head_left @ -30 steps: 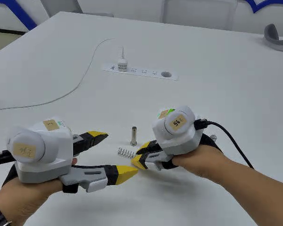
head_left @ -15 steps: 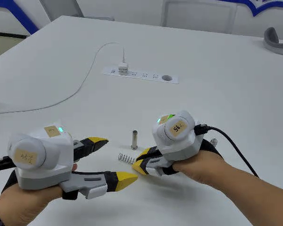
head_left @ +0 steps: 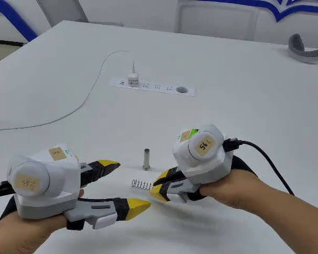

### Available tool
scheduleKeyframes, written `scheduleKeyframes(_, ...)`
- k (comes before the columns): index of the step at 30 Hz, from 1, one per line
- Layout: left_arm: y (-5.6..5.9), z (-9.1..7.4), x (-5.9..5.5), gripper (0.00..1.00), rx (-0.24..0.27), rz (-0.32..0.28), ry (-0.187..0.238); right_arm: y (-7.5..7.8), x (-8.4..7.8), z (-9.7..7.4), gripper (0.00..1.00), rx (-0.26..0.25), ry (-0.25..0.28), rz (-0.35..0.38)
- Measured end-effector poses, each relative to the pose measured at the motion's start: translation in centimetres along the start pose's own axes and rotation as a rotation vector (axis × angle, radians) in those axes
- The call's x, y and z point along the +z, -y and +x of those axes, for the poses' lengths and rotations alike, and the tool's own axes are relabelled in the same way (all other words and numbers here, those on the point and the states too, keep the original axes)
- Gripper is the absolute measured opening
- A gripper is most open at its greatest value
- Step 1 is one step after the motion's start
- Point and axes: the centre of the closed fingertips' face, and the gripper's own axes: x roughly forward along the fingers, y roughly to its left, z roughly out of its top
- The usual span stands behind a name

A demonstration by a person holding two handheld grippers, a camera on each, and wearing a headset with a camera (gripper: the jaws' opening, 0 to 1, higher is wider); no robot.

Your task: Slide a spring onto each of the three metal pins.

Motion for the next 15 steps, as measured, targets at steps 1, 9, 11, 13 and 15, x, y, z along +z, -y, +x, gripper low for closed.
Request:
scheduleKeyframes(1,0.1,0.1,-0.1,0.64,-0.005,0.007,-0.002,-0.1,0.0,-0.3,0.11,0.001,-0.002,-0.008)
scheduleKeyframes(9,0.7,0.5,-0.5,0.57,-0.038,0.059,-0.012,-1.1,0.6,-1.5,0.11,0.026,-0.011,-0.056)
scheduleKeyframes(11,0.9,0.5,-0.6,0.56,-0.047,0.08,-0.016,-1.4,0.6,-1.7,0.11,0.036,-0.02,-0.07)
scheduleKeyframes(13,1.0,0.6,-0.6,0.54,-0.051,0.103,-0.02,-1.6,0.7,-1.8,0.11,0.038,-0.027,-0.082)
scheduleKeyframes(15,1.1,0.6,-0.7,0.52,-0.056,0.115,-0.022,-1.8,0.7,-2.0,0.11,0.042,-0.035,-0.092)
